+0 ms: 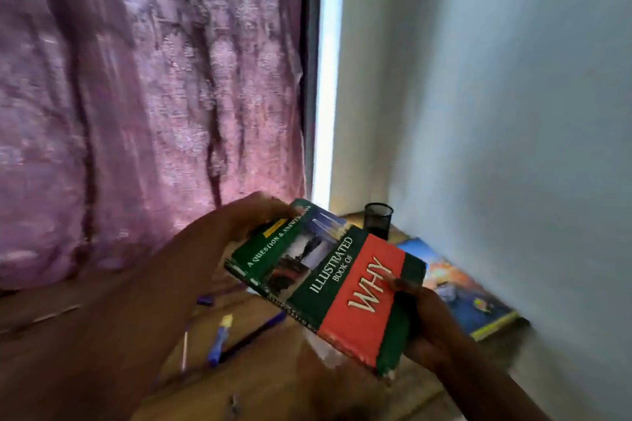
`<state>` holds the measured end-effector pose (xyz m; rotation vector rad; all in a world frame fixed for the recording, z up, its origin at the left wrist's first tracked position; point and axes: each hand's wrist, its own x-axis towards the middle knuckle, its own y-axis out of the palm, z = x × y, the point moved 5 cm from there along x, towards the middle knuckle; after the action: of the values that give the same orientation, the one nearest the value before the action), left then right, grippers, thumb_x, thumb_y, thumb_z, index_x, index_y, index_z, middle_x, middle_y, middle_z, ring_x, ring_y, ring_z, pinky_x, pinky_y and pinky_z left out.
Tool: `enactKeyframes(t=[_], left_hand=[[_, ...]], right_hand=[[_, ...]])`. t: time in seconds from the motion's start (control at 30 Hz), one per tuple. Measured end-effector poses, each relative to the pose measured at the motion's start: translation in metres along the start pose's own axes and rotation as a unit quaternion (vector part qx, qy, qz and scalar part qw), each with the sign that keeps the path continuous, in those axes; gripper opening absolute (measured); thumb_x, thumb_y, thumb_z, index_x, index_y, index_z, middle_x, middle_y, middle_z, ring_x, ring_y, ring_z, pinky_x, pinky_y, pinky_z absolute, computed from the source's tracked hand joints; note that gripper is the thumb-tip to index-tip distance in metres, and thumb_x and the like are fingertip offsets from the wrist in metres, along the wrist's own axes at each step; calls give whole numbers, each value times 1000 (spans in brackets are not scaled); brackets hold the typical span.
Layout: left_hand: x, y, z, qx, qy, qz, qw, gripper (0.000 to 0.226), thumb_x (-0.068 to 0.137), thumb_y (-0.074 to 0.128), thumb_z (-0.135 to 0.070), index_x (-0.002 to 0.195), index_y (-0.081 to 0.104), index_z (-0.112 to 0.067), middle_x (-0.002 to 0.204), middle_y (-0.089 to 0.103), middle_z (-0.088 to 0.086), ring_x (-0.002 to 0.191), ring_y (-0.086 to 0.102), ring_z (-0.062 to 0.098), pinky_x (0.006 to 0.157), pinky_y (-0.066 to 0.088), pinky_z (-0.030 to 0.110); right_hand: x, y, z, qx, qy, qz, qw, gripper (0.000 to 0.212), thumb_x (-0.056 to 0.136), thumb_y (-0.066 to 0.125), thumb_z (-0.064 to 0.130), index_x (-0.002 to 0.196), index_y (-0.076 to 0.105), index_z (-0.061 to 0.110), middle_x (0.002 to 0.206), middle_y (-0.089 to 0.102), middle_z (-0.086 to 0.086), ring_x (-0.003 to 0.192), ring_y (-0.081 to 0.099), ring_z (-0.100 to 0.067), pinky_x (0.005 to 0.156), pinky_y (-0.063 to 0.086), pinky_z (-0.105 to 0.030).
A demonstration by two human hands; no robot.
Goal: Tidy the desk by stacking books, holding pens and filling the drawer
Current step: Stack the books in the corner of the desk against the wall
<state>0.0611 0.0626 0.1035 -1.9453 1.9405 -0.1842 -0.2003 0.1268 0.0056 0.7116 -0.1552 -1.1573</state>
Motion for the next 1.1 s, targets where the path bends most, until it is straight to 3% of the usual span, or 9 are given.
enactKeyframes(t=[0.1,0.23,0.37,0.47,0.6,0.83,0.97,1.03,1.1], left_hand=[[46,87,-40,156,-10,-19,987,52,76,74,-48,99,64,-1,83,65,10,65,61,18,52,45,21],[84,180,-59,261,31,-31,964,30,81,70,-43,90,63,-15,85,63,5,76,60,19,65,48,25],[122,239,-60,272,48,-40,960,20,78,74,-32,91,64,-21,91,62,1,81,57,17,72,48,27],[147,260,-54,273,29,-32,961,31,78,75,-25,106,68,-14,95,64,1,86,59,16,74,46,25],[180,275,-34,256,7,-48,966,25,76,76,-20,100,71,-14,95,68,6,90,64,23,80,51,31],[232,293,7,212,-4,-46,976,34,77,76,-15,108,69,-6,104,66,11,91,60,22,84,48,31],[248,307,22,243,5,-31,970,31,80,73,-18,109,67,-10,110,67,11,101,62,27,89,49,33],[247,318,31,313,24,-7,949,25,86,64,-20,110,66,-13,114,67,10,106,61,28,88,47,32],[238,331,41,390,56,10,919,32,95,48,-23,124,58,-15,133,56,11,123,52,28,101,41,37]], right_hand=[[-17,-85,43,43,-44,-86,994,82,42,89,15,119,62,6,114,67,-21,98,66,-37,87,53,-49],[-29,-159,77,61,-52,-164,983,48,67,70,15,114,62,5,98,72,-22,77,70,-35,72,55,-46],[-23,-193,87,87,-40,-190,977,44,69,68,15,111,60,3,95,71,-26,85,67,-40,84,50,-57],[-10,-209,85,108,-21,-209,972,25,80,65,13,103,61,3,83,72,-24,81,66,-39,79,51,-56],[15,-228,79,115,18,-222,968,18,87,63,18,96,61,2,76,72,-24,86,64,-39,81,49,-56],[55,-260,72,71,70,-251,963,28,88,63,25,107,60,5,99,70,-23,94,64,-38,83,51,-54],[54,-281,76,-86,119,-286,947,34,86,64,39,98,61,7,84,71,-14,70,67,-28,57,55,-36],[46,-295,86,-248,155,-302,907,54,77,66,57,75,58,4,58,63,-13,44,58,-23,44,48,-25],[40,-303,99,-388,153,-319,851,65,69,63,70,58,53,7,43,52,-8,33,47,-19,40,37,-18]])
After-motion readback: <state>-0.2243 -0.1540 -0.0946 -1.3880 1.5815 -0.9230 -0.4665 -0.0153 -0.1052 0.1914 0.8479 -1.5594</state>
